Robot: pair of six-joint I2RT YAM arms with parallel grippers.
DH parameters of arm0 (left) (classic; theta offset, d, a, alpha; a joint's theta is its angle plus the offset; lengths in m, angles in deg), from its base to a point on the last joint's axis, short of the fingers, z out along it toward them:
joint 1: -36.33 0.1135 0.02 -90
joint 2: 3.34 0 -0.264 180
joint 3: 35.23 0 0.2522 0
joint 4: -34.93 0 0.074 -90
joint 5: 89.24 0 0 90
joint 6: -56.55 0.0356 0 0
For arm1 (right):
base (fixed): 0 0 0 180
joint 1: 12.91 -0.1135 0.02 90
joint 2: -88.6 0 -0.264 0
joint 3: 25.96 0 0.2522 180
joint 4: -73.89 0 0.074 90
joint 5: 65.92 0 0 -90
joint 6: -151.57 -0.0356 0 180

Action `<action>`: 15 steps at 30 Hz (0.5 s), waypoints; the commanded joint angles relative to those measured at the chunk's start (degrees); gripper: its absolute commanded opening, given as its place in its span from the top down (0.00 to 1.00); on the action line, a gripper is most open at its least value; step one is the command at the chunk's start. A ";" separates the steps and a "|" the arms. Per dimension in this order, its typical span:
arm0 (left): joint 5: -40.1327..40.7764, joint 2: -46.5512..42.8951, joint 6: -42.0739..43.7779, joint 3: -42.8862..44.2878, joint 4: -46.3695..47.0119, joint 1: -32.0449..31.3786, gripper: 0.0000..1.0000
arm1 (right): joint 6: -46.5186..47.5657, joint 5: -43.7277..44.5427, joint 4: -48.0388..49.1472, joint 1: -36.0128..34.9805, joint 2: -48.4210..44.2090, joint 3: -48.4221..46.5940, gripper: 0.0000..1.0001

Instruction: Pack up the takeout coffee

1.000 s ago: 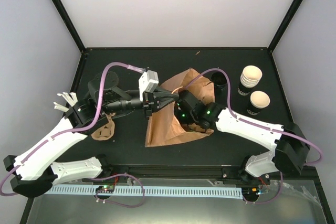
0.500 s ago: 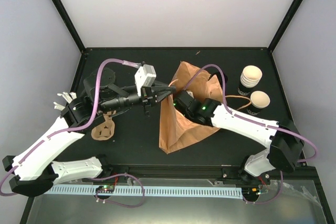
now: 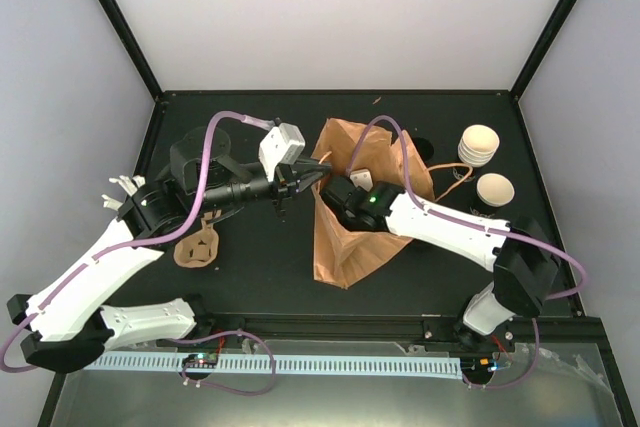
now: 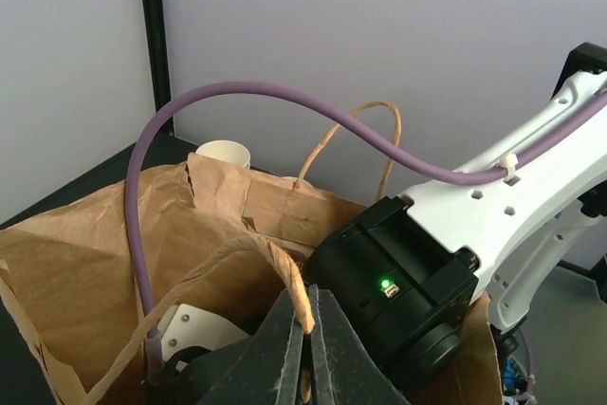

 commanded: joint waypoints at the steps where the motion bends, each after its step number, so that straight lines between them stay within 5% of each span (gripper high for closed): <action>1: 1.02 -0.55 1.61 5.17 2.49 0.29 0.98 | 0.92 6.12 -5.11 -0.30 2.15 -1.28 0.99; 7: 1.50 -0.17 2.28 7.56 1.06 0.29 0.98 | 3.78 -1.01 -2.09 -0.13 2.20 -0.74 0.99; 15: 0.72 0.37 2.55 9.72 0.31 0.29 0.98 | 3.37 1.88 -5.12 -0.11 5.30 -2.48 0.99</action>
